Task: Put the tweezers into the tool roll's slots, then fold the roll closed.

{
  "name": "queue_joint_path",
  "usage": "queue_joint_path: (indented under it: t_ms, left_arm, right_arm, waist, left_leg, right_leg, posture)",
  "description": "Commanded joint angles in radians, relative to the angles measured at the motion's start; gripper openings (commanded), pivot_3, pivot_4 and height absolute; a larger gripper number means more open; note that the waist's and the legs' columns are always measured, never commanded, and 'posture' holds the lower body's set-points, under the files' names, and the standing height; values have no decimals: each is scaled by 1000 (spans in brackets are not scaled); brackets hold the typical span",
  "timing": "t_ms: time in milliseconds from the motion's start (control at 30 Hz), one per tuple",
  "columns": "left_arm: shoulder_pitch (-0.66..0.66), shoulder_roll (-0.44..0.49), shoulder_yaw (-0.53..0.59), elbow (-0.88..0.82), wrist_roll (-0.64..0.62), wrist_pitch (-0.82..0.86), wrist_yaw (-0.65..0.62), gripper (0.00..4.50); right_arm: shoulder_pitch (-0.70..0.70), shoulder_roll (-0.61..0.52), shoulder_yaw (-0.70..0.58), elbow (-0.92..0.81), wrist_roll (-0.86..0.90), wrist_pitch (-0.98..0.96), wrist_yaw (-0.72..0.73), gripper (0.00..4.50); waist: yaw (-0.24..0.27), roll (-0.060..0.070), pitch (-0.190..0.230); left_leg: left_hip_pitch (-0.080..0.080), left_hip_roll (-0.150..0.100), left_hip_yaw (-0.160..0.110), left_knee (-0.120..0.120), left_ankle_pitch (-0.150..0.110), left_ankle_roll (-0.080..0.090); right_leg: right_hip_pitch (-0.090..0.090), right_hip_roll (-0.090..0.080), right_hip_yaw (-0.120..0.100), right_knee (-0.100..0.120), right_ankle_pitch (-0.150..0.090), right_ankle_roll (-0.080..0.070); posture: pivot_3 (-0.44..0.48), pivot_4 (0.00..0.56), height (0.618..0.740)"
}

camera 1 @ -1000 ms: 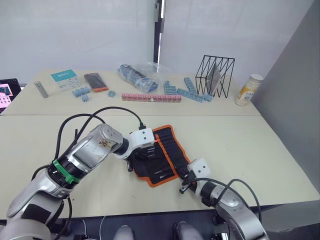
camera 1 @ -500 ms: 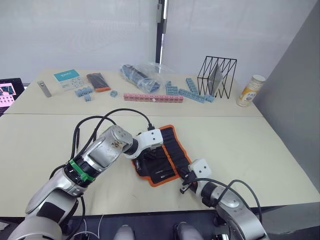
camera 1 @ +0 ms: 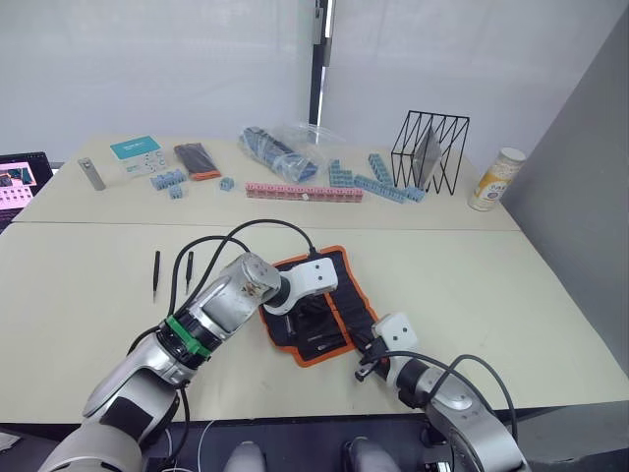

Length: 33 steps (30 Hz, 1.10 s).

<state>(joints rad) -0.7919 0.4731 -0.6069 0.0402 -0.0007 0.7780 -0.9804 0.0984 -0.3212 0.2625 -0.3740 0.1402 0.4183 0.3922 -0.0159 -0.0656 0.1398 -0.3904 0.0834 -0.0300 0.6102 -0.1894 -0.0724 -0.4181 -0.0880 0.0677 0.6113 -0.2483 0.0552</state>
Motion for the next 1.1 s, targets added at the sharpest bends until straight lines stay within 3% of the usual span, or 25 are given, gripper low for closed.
queue_joint_path:
  t_ms: [33,333,533,767,867,1000,1100]
  left_arm:
    - [-11,-47,-8,14,9,-28,2,26]
    - [0,-42,24,7,19,-15,-14,26]
    - [-7,32,99,-89,-8,33,-34,2053]
    - [75,132,333,-260,-140,131,-20,4425]
    - [161,128,484,-299,-186,83,42,4475]
    - [383,124,721,-365,-204,-57,153,4475]
    - [549,110,855,-449,-249,-24,208,4475]
  right_arm:
    - [46,-16,39,109,-26,120,1,0]
    - [48,-17,41,108,-26,119,1,0]
    - [39,-16,40,116,-28,120,0,0]
    - [33,-22,41,124,-29,118,11,0]
    - [33,-26,40,129,-31,114,17,0]
    - [34,-36,30,126,-28,115,26,0]
    - [38,-44,26,125,-27,112,33,0]
  waist:
    - [0,0,-1]
    - [0,3,-2]
    - [-5,4,-2]
    - [-10,7,0]
    - [-13,7,0]
    - [-21,8,0]
    - [-22,8,1]
  left_leg:
    - [0,0,0,0,0,0]
    - [1,0,-1,1,0,0]
    - [-1,0,-1,-1,0,1]
    - [-1,1,-1,-2,0,1]
    - [0,1,-1,-2,0,1]
    - [0,1,-1,-2,0,1]
    - [0,1,-1,-3,0,2]
  right_leg:
    - [0,0,0,0,0,0]
    - [-1,0,0,0,0,0]
    - [-1,2,1,2,0,0]
    - [-1,2,1,2,0,1]
    - [-1,2,1,2,0,1]
    - [-1,2,2,3,1,1]
    - [-1,2,2,3,1,1]
  posture:
    - [0,150,717]
    - [0,150,717]
    - [0,150,717]
    - [0,150,717]
    - [0,150,717]
    - [0,150,717]
    - [0,150,717]
